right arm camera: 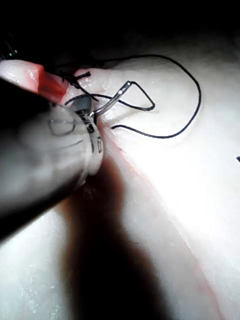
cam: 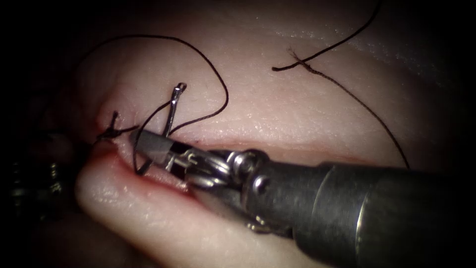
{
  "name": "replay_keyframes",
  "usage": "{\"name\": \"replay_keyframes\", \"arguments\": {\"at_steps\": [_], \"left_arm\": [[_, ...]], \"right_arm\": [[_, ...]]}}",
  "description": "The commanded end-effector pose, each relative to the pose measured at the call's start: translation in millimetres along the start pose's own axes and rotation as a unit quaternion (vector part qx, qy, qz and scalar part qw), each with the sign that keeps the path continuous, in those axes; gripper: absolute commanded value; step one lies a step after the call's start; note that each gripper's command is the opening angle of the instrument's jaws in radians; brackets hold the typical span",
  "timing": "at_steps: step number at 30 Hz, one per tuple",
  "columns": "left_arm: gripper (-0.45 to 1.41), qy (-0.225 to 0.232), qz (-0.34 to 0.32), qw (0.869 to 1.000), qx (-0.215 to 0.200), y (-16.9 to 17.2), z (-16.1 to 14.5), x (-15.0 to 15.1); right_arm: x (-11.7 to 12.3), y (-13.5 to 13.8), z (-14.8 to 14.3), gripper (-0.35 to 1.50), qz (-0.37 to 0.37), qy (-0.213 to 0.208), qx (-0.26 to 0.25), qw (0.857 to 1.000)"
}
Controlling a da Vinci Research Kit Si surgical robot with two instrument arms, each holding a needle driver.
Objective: Wound Closure
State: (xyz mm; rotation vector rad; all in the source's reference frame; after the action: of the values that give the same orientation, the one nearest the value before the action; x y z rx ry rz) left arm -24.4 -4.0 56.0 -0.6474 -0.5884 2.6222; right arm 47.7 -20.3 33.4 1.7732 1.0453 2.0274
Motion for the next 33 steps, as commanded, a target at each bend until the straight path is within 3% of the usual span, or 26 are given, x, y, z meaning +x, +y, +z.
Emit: {"name": "replay_keyframes", "arguments": {"at_steps": [1, 8, 20, 24, 25, 27, 28, 29, 33], "left_arm": [[0.19, 0.000, 0.000, 1.000, -0.001, 0.2, 0.9, 0.0], [0.19, 0.000, 0.001, 1.000, -0.001, 0.2, 0.8, 0.0], [0.19, 0.000, 0.001, 1.000, -0.001, 0.2, 0.8, 0.0], [0.19, 0.000, 0.001, 1.000, -0.001, 0.2, 0.8, -0.1], [0.19, 0.000, 0.001, 1.000, -0.001, 0.2, 0.8, -0.1], [0.19, 0.000, 0.001, 1.000, -0.002, 0.2, 0.7, -0.1], [0.17, 0.000, 0.001, 1.000, -0.002, 0.2, 0.6, -0.1], [0.17, -0.001, 0.001, 1.000, -0.003, 0.1, 0.4, 0.0], [0.15, 0.005, -0.001, 1.000, -0.004, -0.2, -0.2, 0.4]], "right_arm": [[-0.3, 0.1, 0.8, -0.35, 0.003, -0.002, 0.002, 1.000], [-2.0, -0.9, 1.6, -0.35, 0.009, -0.012, 0.013, 1.000], [-2.3, -1.7, 1.6, -0.35, 0.016, -0.016, 0.017, 1.000], [-1.7, -1.6, 1.9, -0.35, -0.046, 0.002, 0.021, 0.999], [-0.6, -1.8, 1.7, 0.32, -0.101, 0.024, 0.028, 0.994], [0.5, -2.1, 1.3, 0.93, -0.119, 0.048, 0.034, 0.991], [1.1, -2.3, 1.2, 1.13, -0.127, 0.057, 0.036, 0.990], [2.2, -2.6, 0.7, 1.25, -0.145, 0.067, 0.038, 0.986], [4.9, -3.1, -1.3, 1.28, -0.181, 0.076, 0.017, 0.980]]}}
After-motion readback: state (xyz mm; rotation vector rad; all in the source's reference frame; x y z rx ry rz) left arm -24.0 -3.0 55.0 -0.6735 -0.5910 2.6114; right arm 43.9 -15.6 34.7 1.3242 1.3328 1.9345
